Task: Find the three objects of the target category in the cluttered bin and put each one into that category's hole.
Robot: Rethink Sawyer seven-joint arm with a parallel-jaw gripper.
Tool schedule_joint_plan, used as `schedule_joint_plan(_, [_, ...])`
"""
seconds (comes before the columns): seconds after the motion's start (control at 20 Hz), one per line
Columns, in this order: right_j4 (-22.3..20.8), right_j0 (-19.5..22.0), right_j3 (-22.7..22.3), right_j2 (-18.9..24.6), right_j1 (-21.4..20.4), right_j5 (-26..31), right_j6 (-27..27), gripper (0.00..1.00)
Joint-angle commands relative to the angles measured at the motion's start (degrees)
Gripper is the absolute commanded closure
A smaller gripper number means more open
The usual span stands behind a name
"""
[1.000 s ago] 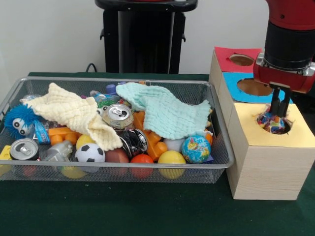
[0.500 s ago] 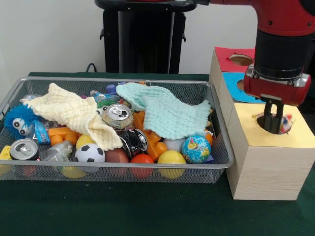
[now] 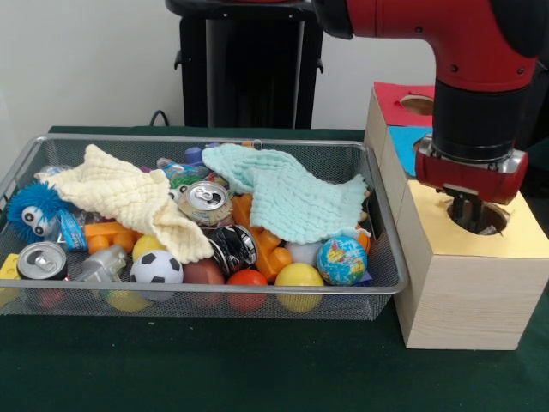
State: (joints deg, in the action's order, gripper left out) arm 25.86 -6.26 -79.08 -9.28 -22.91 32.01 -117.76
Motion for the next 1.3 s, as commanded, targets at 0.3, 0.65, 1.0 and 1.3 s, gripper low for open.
schedule_joint_plan(0.3, [-1.9,-1.0,-2.9,0.4,-2.6,10.0,-9.6,1.0])
schedule_joint_plan(0.65, [-2.0,-0.1,-6.6,0.2,-9.6,16.2,-7.7,1.0])
schedule_joint_plan(1.0, [-3.3,-0.4,-6.2,-1.7,-14.4,18.8,-7.3,1.0])
schedule_joint_plan(1.3, [-9.2,0.9,-5.5,-4.4,-15.2,12.0,-1.4,1.0])
